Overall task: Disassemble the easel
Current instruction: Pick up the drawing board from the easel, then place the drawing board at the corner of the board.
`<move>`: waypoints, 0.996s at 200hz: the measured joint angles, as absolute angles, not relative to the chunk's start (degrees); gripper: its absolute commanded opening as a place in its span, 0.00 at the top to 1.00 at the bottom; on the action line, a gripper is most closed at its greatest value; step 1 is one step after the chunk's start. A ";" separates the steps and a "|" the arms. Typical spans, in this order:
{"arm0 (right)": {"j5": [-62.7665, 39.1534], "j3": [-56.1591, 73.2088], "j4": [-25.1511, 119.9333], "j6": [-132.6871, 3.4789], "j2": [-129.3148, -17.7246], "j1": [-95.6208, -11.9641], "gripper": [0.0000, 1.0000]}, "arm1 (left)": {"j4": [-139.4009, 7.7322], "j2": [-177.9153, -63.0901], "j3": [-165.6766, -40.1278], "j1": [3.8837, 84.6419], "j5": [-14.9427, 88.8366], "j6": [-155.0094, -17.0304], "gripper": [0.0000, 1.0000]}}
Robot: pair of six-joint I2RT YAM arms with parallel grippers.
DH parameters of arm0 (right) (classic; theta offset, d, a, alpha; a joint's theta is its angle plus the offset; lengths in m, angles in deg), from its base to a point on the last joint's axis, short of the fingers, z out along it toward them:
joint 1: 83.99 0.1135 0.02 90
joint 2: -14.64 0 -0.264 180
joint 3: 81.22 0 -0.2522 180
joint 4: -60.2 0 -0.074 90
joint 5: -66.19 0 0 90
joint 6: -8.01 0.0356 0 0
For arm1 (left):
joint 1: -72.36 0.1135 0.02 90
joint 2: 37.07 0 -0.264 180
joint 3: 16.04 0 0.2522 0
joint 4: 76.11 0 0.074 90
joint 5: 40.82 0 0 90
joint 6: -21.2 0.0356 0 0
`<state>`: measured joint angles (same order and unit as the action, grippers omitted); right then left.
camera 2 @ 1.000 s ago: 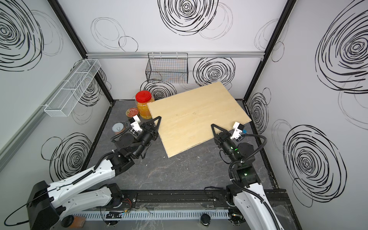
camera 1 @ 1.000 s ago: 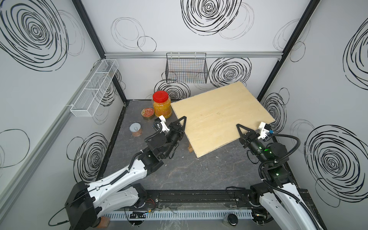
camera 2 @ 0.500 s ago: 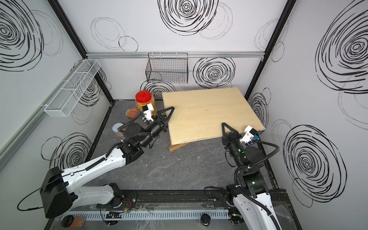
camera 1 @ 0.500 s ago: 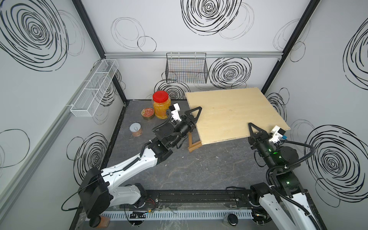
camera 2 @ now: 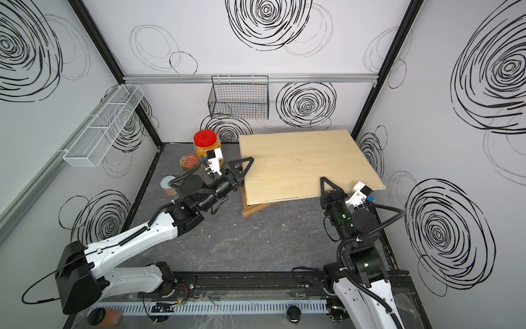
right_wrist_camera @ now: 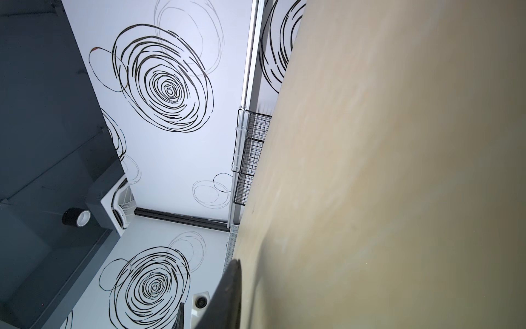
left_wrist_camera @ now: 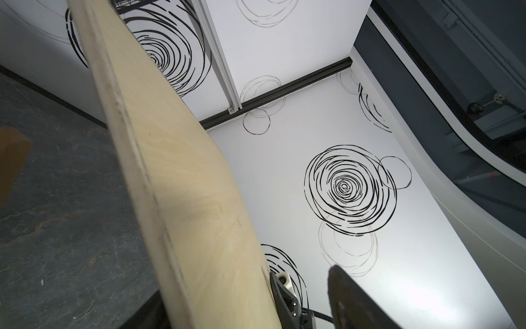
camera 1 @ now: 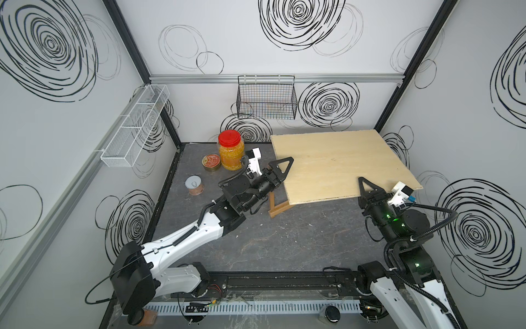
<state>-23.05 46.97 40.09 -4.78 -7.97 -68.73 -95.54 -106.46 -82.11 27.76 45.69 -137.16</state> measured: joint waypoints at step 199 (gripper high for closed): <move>-21.39 44.46 38.39 -5.43 -21.26 -85.32 1.00 | -95.39 -95.03 -74.62 46.67 31.18 -130.05 0.25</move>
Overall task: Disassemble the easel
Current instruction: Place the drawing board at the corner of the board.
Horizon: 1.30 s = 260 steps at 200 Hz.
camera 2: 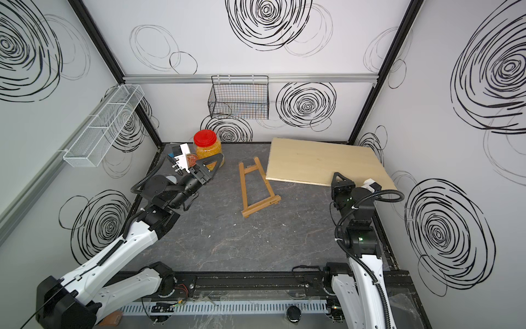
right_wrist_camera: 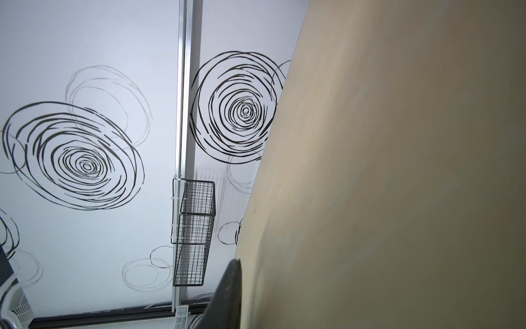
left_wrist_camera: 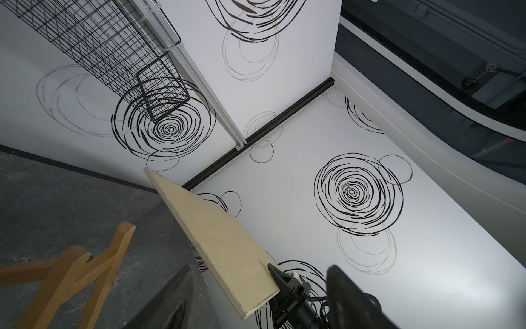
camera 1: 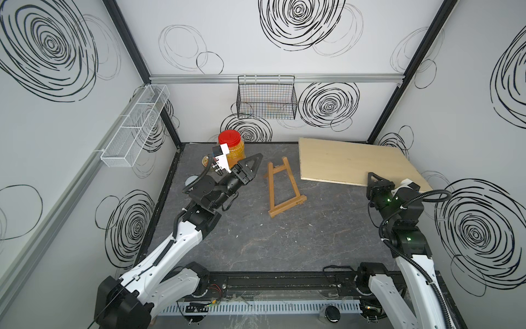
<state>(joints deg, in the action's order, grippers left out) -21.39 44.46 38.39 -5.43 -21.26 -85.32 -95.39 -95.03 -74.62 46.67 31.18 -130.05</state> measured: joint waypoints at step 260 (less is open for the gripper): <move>0.84 38.08 56.90 -21.06 -63.59 -97.51 1.00 | -89.03 -98.87 -72.80 51.11 22.06 -121.81 0.26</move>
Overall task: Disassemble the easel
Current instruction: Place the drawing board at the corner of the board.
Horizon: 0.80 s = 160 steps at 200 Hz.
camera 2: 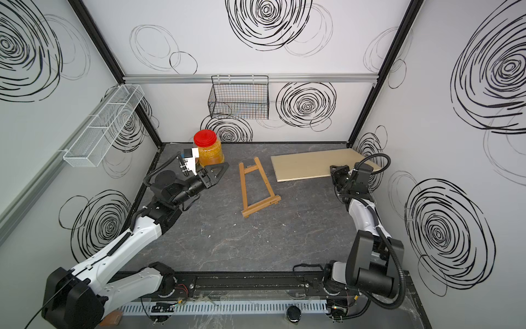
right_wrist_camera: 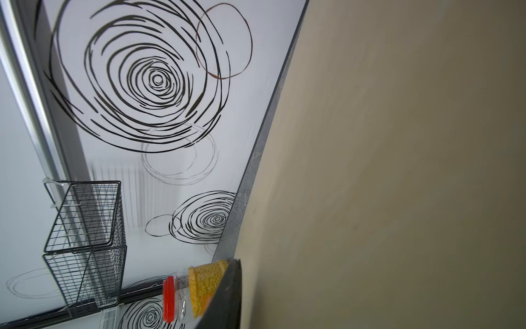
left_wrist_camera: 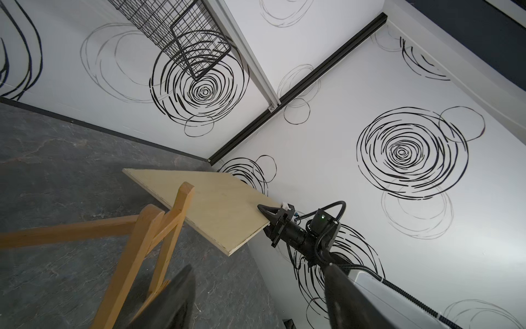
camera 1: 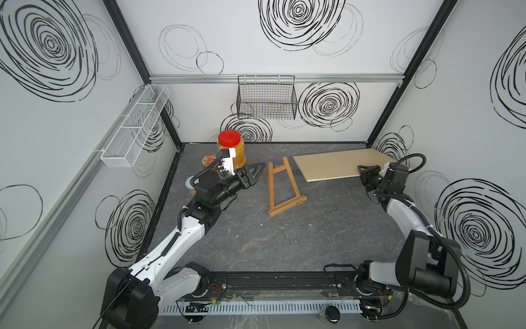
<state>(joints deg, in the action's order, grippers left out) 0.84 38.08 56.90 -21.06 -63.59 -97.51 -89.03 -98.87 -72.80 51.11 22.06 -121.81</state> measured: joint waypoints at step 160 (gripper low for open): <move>-7.01 35.56 77.77 -15.36 -85.49 -89.60 1.00 | -79.04 -95.25 -69.17 54.12 22.74 -117.77 0.25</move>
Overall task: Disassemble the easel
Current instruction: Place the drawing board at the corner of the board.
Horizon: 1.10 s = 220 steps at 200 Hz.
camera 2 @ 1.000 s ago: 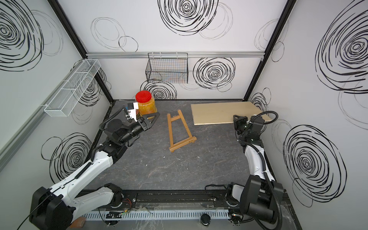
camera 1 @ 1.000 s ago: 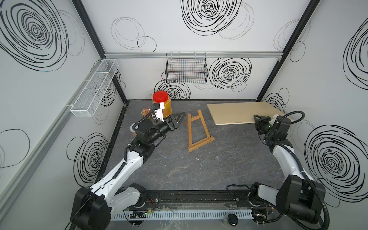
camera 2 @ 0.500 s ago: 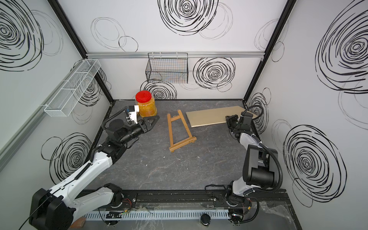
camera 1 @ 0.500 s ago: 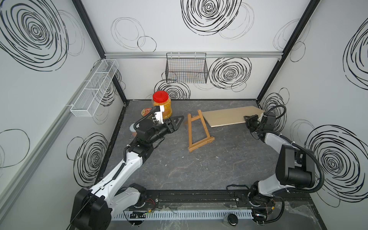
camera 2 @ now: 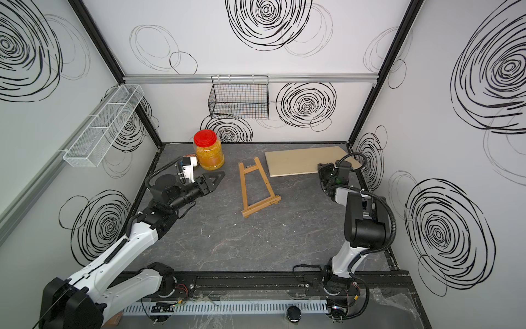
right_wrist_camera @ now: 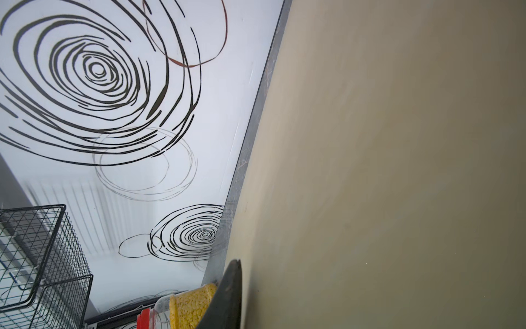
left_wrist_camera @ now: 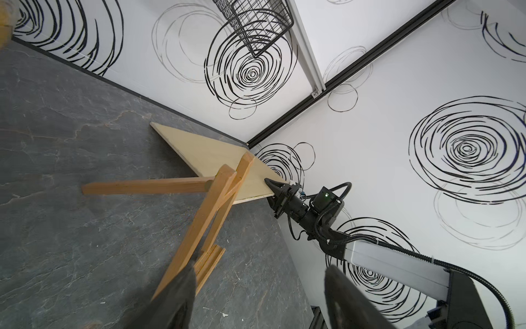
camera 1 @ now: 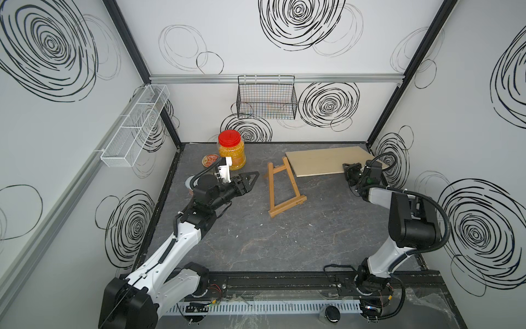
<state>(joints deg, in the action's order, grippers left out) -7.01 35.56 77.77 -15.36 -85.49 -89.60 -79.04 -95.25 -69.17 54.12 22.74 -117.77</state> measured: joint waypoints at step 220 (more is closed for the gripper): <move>-18.72 34.91 67.70 -11.40 -90.32 -83.39 0.26 | -75.48 -94.76 -67.51 54.19 26.83 -114.78 0.22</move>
